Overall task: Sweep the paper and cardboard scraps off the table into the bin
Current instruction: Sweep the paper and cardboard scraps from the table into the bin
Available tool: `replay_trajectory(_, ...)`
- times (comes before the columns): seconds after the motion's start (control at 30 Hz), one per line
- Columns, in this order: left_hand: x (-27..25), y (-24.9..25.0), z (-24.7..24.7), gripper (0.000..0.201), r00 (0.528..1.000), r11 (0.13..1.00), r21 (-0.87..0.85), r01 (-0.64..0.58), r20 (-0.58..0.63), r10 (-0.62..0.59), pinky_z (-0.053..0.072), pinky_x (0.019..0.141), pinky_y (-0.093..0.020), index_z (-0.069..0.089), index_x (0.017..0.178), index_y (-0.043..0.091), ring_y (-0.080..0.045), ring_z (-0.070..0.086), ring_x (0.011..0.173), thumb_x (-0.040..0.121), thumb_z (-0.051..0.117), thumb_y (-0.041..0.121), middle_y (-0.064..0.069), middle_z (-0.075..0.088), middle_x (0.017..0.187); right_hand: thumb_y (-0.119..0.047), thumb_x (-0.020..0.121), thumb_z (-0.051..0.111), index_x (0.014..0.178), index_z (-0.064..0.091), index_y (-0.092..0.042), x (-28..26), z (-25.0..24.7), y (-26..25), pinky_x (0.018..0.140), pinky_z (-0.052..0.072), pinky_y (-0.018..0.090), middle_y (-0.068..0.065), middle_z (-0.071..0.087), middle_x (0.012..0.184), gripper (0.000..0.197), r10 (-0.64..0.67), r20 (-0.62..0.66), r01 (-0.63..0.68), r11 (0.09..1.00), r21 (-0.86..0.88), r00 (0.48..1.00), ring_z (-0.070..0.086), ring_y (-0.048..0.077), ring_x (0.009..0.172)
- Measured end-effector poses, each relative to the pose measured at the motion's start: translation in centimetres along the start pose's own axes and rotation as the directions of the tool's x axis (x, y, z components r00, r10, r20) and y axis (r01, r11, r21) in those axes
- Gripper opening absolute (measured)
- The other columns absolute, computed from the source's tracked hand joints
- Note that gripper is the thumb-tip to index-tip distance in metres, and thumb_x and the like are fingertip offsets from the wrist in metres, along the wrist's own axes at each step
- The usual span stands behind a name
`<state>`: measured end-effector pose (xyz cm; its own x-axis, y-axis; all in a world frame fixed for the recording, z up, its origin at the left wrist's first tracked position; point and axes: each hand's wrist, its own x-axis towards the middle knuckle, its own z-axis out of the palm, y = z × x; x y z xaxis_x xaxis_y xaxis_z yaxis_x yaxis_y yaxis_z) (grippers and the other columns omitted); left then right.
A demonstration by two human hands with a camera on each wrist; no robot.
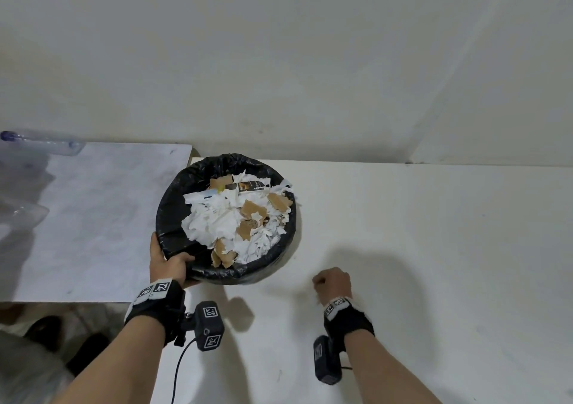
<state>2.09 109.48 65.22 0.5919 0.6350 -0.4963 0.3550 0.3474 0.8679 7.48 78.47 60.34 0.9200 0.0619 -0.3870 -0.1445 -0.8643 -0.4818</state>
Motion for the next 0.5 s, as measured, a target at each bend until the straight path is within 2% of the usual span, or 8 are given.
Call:
replay_trajectory(0.07, -0.1, 0.2, -0.5, 0.092, 1.000, 1.000, -0.005, -0.004, -0.018, 0.004, 0.058, 0.058, -0.060, 0.042, 0.138, 0.050, -0.047, 0.063, 0.098, 0.077, 0.048, -0.018, -0.008, 0.059, 0.130, 0.000, 0.079, 0.062, 0.083, 0.078, -0.007, 0.1, -2.1, -1.9, 0.081, 0.055, 0.025, 0.012, 0.076, 0.087, 0.018, -0.010, -0.100, 0.027, 0.986, 0.164, 0.995, 0.071, 0.023, 0.083)
replay_trajectory(0.17, -0.6, 1.0, -1.3, 0.091, 0.999, 1.000, -0.020, -0.003, -0.050, 0.002, 0.059, 0.058, -0.050, 0.039, 0.142, 0.048, -0.042, 0.063, 0.090, 0.080, 0.047, -0.018, -0.005, 0.058, 0.125, 0.000, 0.075, 0.069, 0.079, 0.078, -0.007, 0.4, -6.0, -6.3, 0.073, 0.053, 0.020, 0.013, 0.075, 0.080, 0.012, -0.052, -0.231, 0.135, 0.923, 0.360, 0.972, 0.067, 0.015, 0.071)
replay_trajectory(0.27, -0.9, 1.1, -1.6, 0.093, 0.996, 1.000, -0.021, 0.000, -0.089, -0.002, 0.059, 0.061, -0.052, 0.034, 0.145, 0.049, -0.045, 0.063, 0.098, 0.079, 0.050, -0.015, -0.008, 0.057, 0.131, 0.001, 0.076, 0.071, 0.085, 0.078, -0.008, 0.6, -8.1, -11.7, 0.082, 0.056, 0.027, 0.011, 0.076, 0.084, 0.015, -0.101, -0.313, 0.250, 0.838, 0.485, 0.945, 0.071, 0.020, 0.078)
replay_trajectory(0.33, -1.0, 1.0, -1.4, 0.095, 0.995, 1.000, -0.018, 0.007, -0.102, -0.009, 0.059, 0.062, -0.056, 0.033, 0.145, 0.052, -0.047, 0.063, 0.101, 0.078, 0.051, -0.014, -0.011, 0.057, 0.133, 0.002, 0.079, 0.068, 0.089, 0.077, -0.009, 0.2, -8.0, -15.0, 0.086, 0.054, 0.026, 0.009, 0.075, 0.090, 0.017, -0.143, -0.348, 0.313, 0.807, 0.501, 0.927, 0.070, 0.019, 0.085)
replay_trajectory(0.4, -1.1, 1.1, -0.8, 0.095, 0.995, 1.000, -0.019, 0.007, -0.096, -0.009, 0.059, 0.061, -0.056, 0.034, 0.143, 0.052, -0.047, 0.064, 0.099, 0.078, 0.051, -0.014, -0.012, 0.059, 0.131, 0.004, 0.083, 0.062, 0.092, 0.076, -0.008, -0.2, -6.9, -17.2, 0.083, 0.052, 0.016, 0.008, 0.075, 0.095, 0.020, -0.202, -0.350, 0.360, 0.802, 0.477, 0.915, 0.068, 0.016, 0.086)
replay_trajectory(0.47, -1.2, 1.4, -0.2, 0.094, 0.997, 1.000, -0.026, -0.002, -0.080, 0.000, 0.059, 0.059, -0.056, 0.037, 0.142, 0.051, -0.047, 0.064, 0.098, 0.077, 0.050, -0.015, -0.010, 0.059, 0.129, 0.008, 0.086, 0.054, 0.097, 0.074, -0.006, -0.3, -5.8, -18.0, 0.074, 0.043, 0.000, 0.010, 0.073, 0.099, 0.027, -0.278, -0.309, 0.395, 0.808, 0.438, 0.910, 0.063, 0.012, 0.084)
replay_trajectory(0.5, -1.2, 1.4, 0.0, 0.093, 0.997, 0.999, -0.035, -0.010, -0.075, 0.008, 0.059, 0.059, -0.056, 0.038, 0.141, 0.050, -0.046, 0.064, 0.098, 0.077, 0.049, -0.015, -0.009, 0.060, 0.127, 0.009, 0.086, 0.052, 0.101, 0.073, -0.007, -0.2, -5.5, -17.9, 0.073, 0.042, -0.002, 0.009, 0.071, 0.103, 0.030, -0.309, -0.294, 0.415, 0.797, 0.440, 0.904, 0.062, 0.010, 0.086)
